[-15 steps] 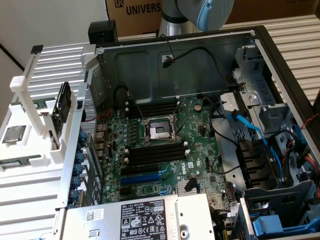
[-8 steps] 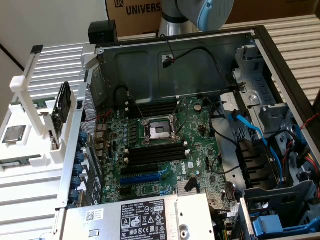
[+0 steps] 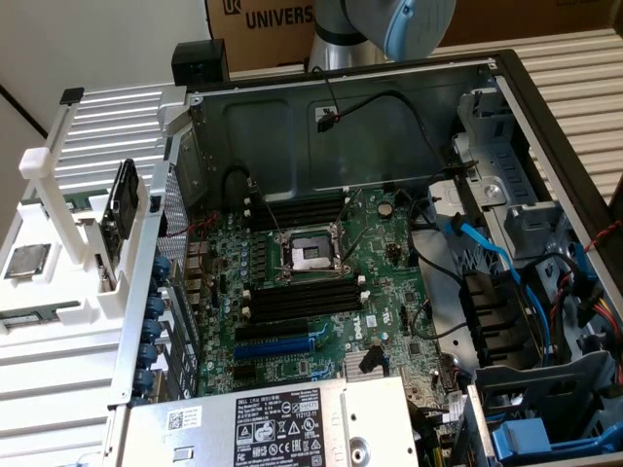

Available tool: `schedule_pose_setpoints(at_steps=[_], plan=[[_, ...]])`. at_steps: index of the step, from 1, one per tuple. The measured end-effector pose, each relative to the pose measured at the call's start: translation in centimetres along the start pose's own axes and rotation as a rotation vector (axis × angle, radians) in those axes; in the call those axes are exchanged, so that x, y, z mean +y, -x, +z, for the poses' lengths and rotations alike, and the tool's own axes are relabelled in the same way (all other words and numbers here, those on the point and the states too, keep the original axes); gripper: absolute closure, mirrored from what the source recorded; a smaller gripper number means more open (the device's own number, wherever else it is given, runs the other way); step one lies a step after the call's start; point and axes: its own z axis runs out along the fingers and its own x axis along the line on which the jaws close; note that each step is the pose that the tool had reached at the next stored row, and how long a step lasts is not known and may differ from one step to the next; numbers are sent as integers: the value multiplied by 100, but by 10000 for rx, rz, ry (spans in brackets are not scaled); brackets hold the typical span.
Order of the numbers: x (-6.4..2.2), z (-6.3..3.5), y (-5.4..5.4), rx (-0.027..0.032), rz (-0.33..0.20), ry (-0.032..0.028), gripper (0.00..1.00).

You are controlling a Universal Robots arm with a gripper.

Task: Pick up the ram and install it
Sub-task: 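Pick up the ram and move it above insertion slot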

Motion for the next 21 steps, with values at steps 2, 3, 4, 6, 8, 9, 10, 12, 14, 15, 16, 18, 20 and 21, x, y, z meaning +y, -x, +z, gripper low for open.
schedule_pose_setpoints(at_steps=[2, 3, 4, 6, 8, 9, 10, 12, 14, 15, 16, 18, 20, 21], plan=[[0, 1, 0, 20, -324, 49, 89], [0, 1, 0, 31, -503, 78, 89], [0, 1, 0, 43, -674, 105, 89], [0, 2, 0, 88, -1330, 203, 89], [0, 2, 0, 117, -1664, 248, 89], [0, 2, 0, 133, -1837, 272, 89], [0, 2, 0, 148, -1996, 292, 89], [0, 3, 0, 182, -2314, 330, 89], [-1, 3, 0, 245, -2871, 378, 89], [-1, 3, 0, 250, -3012, 373, 89], [-1, 4, 0, 183, -3247, 246, 89], [-1, 7, 0, 58, -3421, 43, 89], [-1, 12, -1, -44, -3552, -112, 89], [2, 21, -5, -108, -3658, -202, 89]])
